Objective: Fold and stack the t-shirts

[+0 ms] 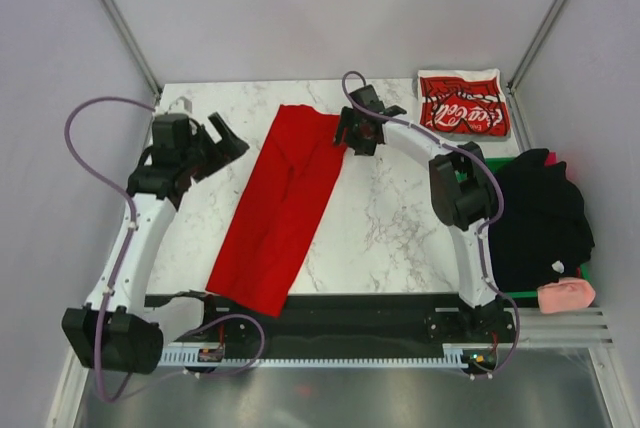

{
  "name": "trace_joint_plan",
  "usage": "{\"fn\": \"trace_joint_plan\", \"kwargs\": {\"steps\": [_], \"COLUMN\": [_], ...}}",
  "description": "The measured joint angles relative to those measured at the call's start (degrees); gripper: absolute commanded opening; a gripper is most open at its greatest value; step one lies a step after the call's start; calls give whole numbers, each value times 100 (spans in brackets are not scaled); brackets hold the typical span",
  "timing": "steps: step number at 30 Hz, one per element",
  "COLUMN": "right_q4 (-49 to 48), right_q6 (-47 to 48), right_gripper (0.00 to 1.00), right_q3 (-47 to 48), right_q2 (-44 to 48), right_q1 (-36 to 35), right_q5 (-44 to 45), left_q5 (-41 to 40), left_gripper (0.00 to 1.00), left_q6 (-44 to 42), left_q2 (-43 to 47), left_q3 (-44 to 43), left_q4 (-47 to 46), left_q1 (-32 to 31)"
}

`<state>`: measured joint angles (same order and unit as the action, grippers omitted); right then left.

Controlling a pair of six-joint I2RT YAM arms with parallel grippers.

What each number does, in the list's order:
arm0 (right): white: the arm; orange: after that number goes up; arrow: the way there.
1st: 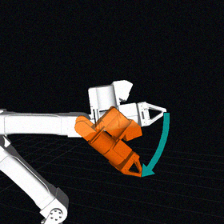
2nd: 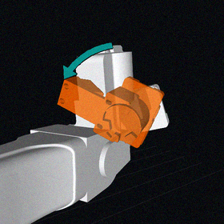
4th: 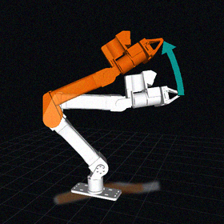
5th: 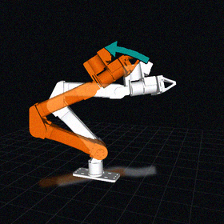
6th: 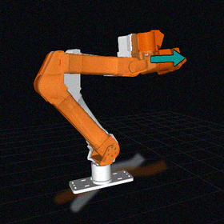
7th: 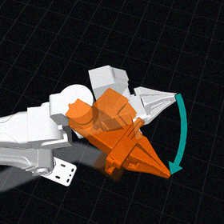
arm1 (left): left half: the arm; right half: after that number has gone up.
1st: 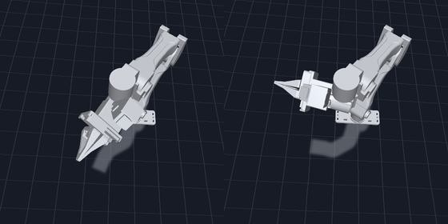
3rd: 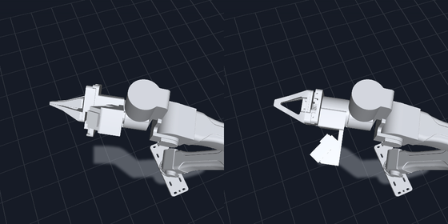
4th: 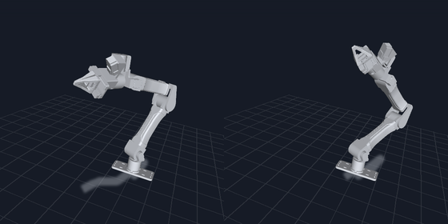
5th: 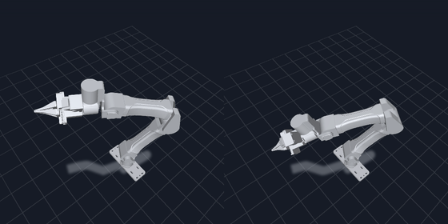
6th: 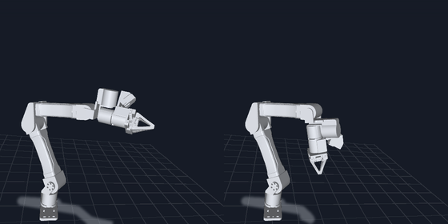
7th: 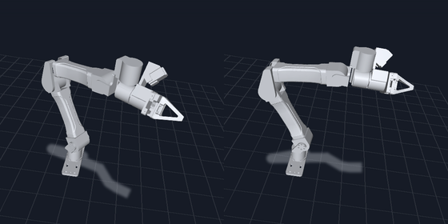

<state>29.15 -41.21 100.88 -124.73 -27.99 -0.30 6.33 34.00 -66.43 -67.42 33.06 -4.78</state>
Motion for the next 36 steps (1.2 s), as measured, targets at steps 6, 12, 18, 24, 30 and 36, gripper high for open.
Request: {"fn": "trace_joint_plan", "kwargs": {"steps": [6,12,18,24,30,36], "right_q4": [2,-278,-299,-686,-1873,-1902], "right_q6": [269,459,621,1189,1471,1615], "right_gripper": [72,12,0,61,98,98], "right_q3": [734,1172,1996,4249,4146,1847], "right_q2": [-852,-1276,-1849,-3303,-3305,-1572], "right_q1": [184,57,164,304,404,433], "right_q5": [11,-125,20,295,186,404], "left_q5": [11,35,129,168,286,302], "left_gripper": [94,93,91,90,89,89], "left_q6": [2,2,2,7,13,68], "left_q2": [1316,2011,2028,1943,1805,1996], "left_q3": [1679,2107,2144,2149,2149,2155], "left_q4": [234,267,289,348,461,481], "left_q1": [-20,-20,-22,-90,-214,-249]}}
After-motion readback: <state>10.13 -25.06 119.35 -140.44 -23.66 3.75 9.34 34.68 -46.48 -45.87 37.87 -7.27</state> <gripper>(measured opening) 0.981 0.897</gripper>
